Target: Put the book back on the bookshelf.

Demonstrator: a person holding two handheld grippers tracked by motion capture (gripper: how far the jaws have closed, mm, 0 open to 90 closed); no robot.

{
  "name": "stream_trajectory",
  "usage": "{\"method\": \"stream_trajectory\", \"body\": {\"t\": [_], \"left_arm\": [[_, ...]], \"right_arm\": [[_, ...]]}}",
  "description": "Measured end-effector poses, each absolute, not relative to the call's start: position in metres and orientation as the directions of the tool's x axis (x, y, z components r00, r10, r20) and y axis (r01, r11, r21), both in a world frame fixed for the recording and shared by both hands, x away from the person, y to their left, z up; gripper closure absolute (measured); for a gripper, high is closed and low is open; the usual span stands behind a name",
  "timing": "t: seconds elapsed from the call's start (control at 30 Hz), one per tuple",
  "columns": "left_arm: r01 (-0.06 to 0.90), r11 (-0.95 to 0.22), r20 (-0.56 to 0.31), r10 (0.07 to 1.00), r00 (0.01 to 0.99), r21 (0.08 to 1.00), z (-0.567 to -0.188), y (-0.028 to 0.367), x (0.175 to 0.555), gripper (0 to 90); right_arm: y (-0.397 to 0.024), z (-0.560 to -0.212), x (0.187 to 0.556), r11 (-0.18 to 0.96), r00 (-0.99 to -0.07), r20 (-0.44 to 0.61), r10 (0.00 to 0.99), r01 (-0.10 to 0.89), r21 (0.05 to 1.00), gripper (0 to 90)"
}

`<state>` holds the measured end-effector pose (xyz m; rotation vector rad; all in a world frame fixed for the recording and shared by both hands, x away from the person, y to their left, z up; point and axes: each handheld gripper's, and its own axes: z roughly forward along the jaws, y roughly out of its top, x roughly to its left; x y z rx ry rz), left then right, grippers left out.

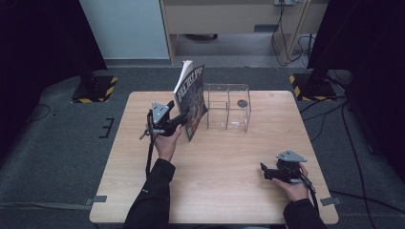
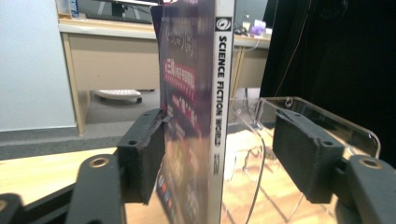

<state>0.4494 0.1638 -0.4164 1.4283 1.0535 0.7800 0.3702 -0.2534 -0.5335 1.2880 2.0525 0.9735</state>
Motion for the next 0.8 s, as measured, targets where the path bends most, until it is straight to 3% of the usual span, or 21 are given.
{"method": "stream_trajectory", "body": {"t": [0.4, 0.8], "left_arm": [[0.273, -0.023, -0.086, 0.921, 0.38, 0.962, -0.431, 0.199, 0.405, 24.9], [0.446, -0.098, -0.103, 0.908, 0.405, 0.89, -0.492, 0.221, 0.362, 22.1]], "right_arm": [[-0.26, -0.532, 0.371, 0.272, -0.39, -0.047, 0.92, 0.548, 0.791, 9.3], [-0.271, -0.533, 0.368, 0.246, -0.357, -0.032, 0.934, 0.573, 0.782, 8.2]]}}
